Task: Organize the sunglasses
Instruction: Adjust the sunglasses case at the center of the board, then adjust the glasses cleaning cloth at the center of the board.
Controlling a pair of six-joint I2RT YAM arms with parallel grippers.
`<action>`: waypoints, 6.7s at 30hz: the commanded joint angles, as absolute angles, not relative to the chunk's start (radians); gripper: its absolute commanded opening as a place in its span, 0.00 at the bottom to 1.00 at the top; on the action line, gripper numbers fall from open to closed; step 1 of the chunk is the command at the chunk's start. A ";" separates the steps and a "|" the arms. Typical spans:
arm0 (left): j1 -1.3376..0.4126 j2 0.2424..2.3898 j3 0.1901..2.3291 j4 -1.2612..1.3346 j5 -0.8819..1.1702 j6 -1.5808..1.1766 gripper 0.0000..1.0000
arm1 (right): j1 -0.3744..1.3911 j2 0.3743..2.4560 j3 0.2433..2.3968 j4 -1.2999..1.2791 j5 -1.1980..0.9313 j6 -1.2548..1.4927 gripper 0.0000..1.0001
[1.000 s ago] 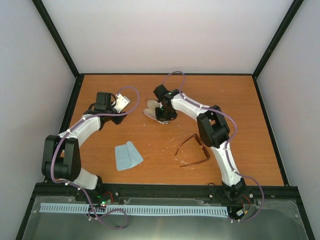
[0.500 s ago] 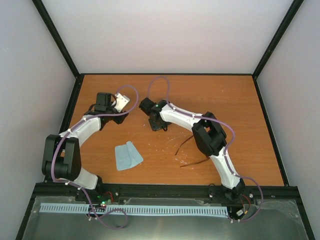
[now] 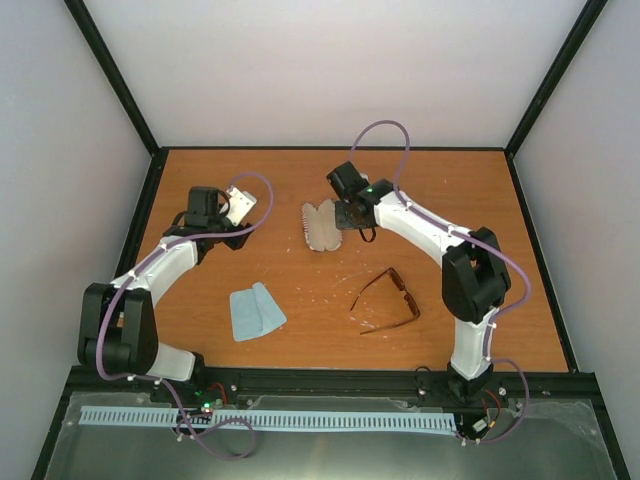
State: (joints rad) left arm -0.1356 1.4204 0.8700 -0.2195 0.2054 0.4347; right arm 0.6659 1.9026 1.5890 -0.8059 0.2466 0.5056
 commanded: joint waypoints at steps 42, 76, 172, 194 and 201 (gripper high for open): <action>-0.010 1.385 0.928 -0.704 0.456 1.028 0.55 | 0.722 1.744 1.533 -0.881 -0.204 0.527 0.32; 0.009 1.448 0.964 -0.691 0.486 0.927 0.55 | 0.580 2.157 1.602 -0.738 -0.164 0.621 0.17; 0.172 1.106 0.682 -0.343 0.270 0.628 0.67 | 1.086 2.322 1.837 -1.116 -0.290 0.851 0.26; 0.163 1.035 0.628 -0.338 0.277 0.629 0.67 | 1.120 2.425 1.893 -1.179 -0.206 0.874 0.03; 0.161 1.057 0.640 -0.373 0.370 0.664 0.67 | 1.102 2.350 1.852 -1.216 -0.078 0.905 0.03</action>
State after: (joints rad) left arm 0.1654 1.0496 0.6281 -0.3573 0.2947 0.6415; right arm 1.1126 2.3405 1.9144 -1.1698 -0.2443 0.8669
